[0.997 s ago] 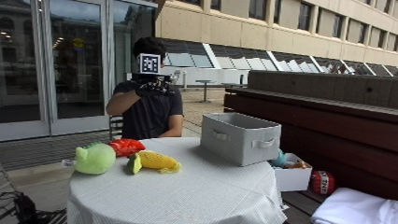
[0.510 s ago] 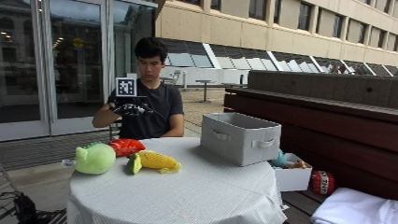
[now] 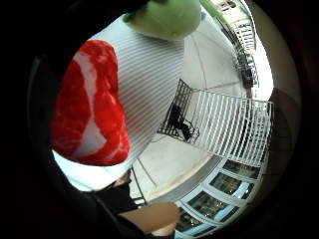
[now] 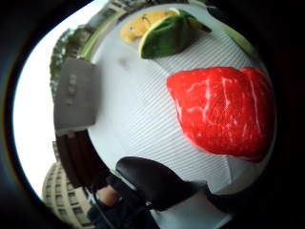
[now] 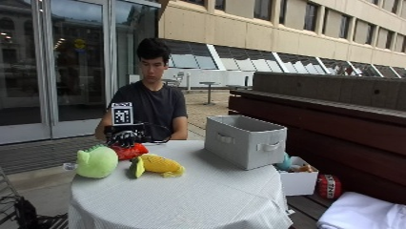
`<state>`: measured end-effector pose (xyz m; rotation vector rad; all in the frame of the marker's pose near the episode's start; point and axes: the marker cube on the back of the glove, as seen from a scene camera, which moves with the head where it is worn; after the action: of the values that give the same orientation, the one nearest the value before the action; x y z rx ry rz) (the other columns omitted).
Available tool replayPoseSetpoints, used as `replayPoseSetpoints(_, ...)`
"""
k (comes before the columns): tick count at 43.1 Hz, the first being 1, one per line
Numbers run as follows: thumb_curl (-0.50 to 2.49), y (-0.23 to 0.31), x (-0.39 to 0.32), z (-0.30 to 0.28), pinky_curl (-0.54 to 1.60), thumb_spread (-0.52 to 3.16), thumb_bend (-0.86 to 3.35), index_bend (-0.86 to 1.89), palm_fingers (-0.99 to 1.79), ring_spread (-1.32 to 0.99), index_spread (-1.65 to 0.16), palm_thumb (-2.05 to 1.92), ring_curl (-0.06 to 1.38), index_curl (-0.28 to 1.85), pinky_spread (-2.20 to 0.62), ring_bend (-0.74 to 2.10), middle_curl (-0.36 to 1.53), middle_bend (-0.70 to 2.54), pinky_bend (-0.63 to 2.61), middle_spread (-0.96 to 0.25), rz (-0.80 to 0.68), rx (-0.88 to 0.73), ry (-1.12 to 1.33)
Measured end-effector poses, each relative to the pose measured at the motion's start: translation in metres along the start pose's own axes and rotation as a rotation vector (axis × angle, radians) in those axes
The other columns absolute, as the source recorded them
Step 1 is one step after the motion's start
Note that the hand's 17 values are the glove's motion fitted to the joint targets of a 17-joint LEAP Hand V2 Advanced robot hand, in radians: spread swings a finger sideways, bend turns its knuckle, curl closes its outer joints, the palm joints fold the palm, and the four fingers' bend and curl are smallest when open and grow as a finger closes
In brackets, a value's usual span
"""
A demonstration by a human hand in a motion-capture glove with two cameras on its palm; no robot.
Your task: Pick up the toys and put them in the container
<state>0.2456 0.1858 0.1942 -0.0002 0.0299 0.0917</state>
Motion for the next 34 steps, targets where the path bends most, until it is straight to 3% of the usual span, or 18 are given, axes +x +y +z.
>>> replayPoseSetpoints(8, 0.17, 0.009, 0.004, 0.012, 0.35, 0.91, -0.05, 0.19, 0.15, -0.3, -0.23, -0.05, 0.2, 0.36, 0.02, 0.18, 0.4, 0.28, 0.53, -0.12, 0.064, -0.198, 0.01)
replayPoseSetpoints(13, 0.19, 0.011, 0.005, 0.022, 0.36, 0.98, -0.01, 0.23, 0.25, -0.31, -0.25, 0.01, 0.19, 0.39, 0.03, 0.16, 0.42, 0.33, 0.57, -0.16, 0.112, -0.151, -0.006)
replayPoseSetpoints(19, 0.22, 0.009, 0.013, 0.031, 0.38, 1.04, 0.0, 0.26, 0.33, -0.32, -0.28, 0.05, 0.21, 0.42, 0.02, 0.2, 0.43, 0.32, 0.61, -0.19, 0.061, -0.138, 0.014)
replayPoseSetpoints(22, 0.24, 0.001, 0.016, 0.039, 0.37, 1.11, 0.05, 0.34, 0.53, -0.35, -0.3, 0.16, 0.23, 0.44, -0.03, 0.28, 0.42, 0.26, 0.63, -0.22, 0.057, -0.026, 0.013)
replayPoseSetpoints(27, 0.26, 0.011, 0.016, 0.036, 0.37, 1.21, 0.11, 0.33, 0.78, -0.41, -0.3, 0.26, 0.27, 0.45, -0.22, 0.44, 0.39, 0.17, 0.72, -0.25, 0.107, -0.144, 0.018)
replayPoseSetpoints(30, 0.3, 0.002, 0.018, 0.035, 0.38, 1.28, 0.2, 0.33, 1.01, -0.46, -0.3, 0.41, 0.32, 0.46, -0.34, 0.58, 0.4, 0.2, 0.73, -0.28, 0.089, -0.094, 0.017)
replayPoseSetpoints(34, 0.34, -0.003, 0.02, 0.03, 0.38, 1.3, 0.26, 0.35, 1.09, -0.49, -0.29, 0.53, 0.36, 0.49, -0.43, 0.64, 0.42, 0.22, 0.71, -0.31, 0.052, -0.065, -0.011)
